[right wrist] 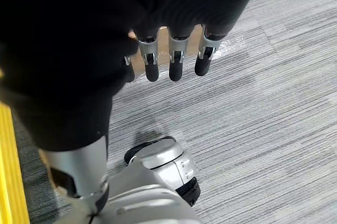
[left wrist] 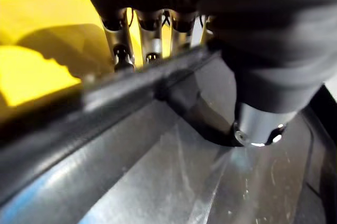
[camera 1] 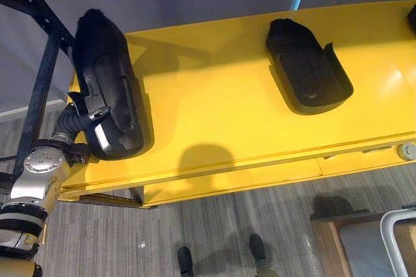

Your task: Walk over and take plastic housings, then place them on the shelf

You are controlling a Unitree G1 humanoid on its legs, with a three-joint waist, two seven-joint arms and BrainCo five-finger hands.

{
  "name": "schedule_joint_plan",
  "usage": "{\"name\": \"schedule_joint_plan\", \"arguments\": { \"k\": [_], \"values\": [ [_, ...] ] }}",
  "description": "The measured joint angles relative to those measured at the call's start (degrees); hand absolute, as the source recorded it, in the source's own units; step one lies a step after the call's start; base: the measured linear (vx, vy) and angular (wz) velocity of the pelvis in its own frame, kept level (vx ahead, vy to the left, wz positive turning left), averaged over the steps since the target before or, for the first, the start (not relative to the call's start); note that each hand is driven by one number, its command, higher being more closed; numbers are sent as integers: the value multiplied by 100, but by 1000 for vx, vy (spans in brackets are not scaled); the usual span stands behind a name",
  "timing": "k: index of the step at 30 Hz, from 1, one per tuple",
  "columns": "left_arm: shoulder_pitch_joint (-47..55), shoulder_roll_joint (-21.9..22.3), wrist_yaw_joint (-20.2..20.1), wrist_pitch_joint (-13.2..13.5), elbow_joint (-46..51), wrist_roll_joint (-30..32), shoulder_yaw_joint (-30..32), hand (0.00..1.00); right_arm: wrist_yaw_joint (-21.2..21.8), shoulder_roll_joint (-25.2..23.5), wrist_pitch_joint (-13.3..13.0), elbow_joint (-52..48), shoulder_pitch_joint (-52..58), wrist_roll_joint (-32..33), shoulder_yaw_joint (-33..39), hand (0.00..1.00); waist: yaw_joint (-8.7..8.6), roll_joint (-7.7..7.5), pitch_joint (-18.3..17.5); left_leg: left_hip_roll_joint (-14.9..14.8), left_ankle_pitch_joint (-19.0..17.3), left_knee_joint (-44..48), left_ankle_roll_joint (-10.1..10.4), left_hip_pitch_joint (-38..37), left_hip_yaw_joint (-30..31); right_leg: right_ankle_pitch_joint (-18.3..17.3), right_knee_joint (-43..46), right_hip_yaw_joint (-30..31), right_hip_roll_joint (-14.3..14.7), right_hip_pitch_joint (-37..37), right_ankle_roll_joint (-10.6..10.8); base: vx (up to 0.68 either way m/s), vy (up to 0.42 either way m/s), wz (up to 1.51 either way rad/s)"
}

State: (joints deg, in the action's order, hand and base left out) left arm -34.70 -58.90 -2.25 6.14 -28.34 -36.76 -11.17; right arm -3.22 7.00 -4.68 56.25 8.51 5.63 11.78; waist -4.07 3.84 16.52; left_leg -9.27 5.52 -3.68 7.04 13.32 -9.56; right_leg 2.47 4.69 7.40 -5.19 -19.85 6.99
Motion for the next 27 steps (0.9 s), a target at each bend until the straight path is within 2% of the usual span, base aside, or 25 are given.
{"name": "schedule_joint_plan", "arguments": {
  "k": [6, 7, 13, 20, 25, 27],
  "values": [
    [-601, -95, -45, 14, -167, 185, -543, 100, 8, 20, -4, 187, -194, 84, -61, 0, -142, 5, 63, 6, 17, 1, -2, 1, -1, 14, 4, 23, 0, -13, -10, 9, 17, -1],
    [-655, -95, -39, 16, -217, 207, -588, 0, 14, 18, -4, 190, -206, 84, -61, 0, -153, 6, 66, 7, 21, 1, -3, 0, -2, 16, 3, 25, 0, -13, -12, 0, 0, 0],
    [-1276, 113, 143, -24, -873, 186, -737, 0, 28, 7, 7, 367, -420, 215, -44, 0, -232, -4, 225, 23, 42, 0, -22, -55, -97, 56, -5, 128, -2, -11, 4, -15, 36, -7],
    [-1730, 699, 711, -14, -1232, -266, -462, 0, 32, -30, 74, 410, -566, 310, 68, 0, -292, -12, 343, 37, 46, -10, -28, -43, -128, 115, -86, 143, -15, -14, 25, 4, 32, -2],
    [-1713, 1261, 1223, 51, -944, -645, 54, 0, 6, -63, 135, 538, -816, 320, 169, 0, -307, -12, 383, 42, 48, -10, -31, -45, -126, 126, -104, 140, -20, 1, 34, 20, 38, 1],
    [-1575, 1523, 1441, 99, -535, -716, 195, 0, -16, -65, 141, 540, -858, 325, 176, 0, -307, -12, 391, 47, 49, -10, -32, -55, -123, 130, -121, 135, -27, 20, 33, 24, 44, 2]
  ]
}}
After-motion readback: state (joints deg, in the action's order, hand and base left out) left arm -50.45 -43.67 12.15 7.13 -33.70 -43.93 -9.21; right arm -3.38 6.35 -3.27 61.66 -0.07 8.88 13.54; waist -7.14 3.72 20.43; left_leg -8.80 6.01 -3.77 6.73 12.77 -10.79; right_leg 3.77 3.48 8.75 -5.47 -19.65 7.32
